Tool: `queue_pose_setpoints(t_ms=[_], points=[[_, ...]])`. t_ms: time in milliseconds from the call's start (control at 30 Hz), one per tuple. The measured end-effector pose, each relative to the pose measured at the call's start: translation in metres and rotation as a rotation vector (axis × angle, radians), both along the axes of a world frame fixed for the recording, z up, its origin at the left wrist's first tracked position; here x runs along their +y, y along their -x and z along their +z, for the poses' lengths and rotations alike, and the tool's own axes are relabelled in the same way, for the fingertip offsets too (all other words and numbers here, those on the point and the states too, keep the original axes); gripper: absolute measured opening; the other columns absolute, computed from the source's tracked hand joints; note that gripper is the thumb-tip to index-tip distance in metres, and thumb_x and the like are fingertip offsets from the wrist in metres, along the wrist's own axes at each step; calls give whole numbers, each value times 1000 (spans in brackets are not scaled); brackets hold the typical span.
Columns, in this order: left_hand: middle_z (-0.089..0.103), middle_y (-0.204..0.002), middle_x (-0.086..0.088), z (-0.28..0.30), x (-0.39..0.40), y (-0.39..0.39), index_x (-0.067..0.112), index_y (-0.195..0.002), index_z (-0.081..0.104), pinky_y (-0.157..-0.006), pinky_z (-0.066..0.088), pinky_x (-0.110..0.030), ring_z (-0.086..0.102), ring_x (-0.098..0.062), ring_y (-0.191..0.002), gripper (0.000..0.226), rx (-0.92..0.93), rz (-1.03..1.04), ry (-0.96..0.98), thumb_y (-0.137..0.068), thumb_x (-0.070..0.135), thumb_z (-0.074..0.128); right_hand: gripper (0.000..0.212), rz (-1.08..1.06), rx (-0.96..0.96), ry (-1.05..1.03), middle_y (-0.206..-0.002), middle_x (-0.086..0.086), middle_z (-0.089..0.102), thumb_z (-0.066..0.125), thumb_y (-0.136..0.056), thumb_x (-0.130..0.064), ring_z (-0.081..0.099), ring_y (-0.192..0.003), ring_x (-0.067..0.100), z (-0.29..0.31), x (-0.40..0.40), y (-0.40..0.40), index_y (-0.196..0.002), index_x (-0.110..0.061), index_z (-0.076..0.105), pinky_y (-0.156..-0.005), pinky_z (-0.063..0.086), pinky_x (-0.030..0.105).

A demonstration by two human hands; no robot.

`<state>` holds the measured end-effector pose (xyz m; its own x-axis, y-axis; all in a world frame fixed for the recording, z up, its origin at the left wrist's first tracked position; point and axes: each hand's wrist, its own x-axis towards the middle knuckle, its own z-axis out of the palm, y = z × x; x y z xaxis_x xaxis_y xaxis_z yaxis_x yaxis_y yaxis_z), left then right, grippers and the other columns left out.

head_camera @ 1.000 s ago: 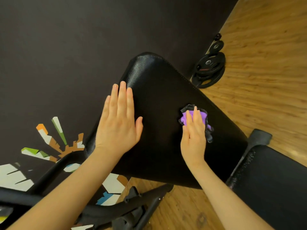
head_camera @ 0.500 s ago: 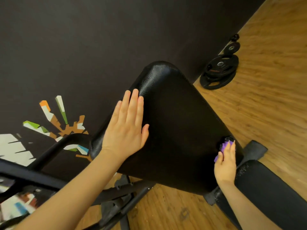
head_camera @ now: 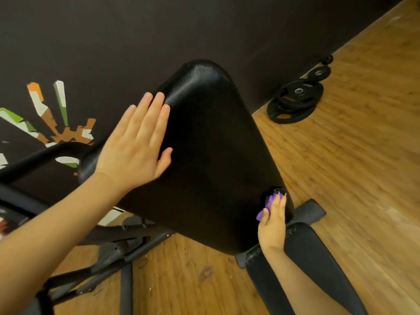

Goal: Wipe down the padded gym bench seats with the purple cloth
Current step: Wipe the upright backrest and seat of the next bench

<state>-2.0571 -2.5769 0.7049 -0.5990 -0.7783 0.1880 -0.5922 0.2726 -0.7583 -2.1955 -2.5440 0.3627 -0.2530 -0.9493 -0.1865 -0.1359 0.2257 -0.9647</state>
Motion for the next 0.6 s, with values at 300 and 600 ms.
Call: queue_pose_setpoints(t_ms=[300,600], points=[[6,-157,-25,-81,12,20,-1,-150,10,-117,0,-48,2,-40,-145,72,247,100,286,-93,32,39,61,13,243,429,-155,6,14,47,-95,-12,15,-140,20,-64,-3,-3,-145,-18,12,-110,23,35],[8,-158,-23,-191,9,34,-3,-149,12,-115,2,-48,3,-37,-146,76,251,124,373,-92,35,44,83,130,804,859,-136,19,46,81,-56,4,31,-129,31,-138,-36,24,-130,-7,46,-98,33,51]])
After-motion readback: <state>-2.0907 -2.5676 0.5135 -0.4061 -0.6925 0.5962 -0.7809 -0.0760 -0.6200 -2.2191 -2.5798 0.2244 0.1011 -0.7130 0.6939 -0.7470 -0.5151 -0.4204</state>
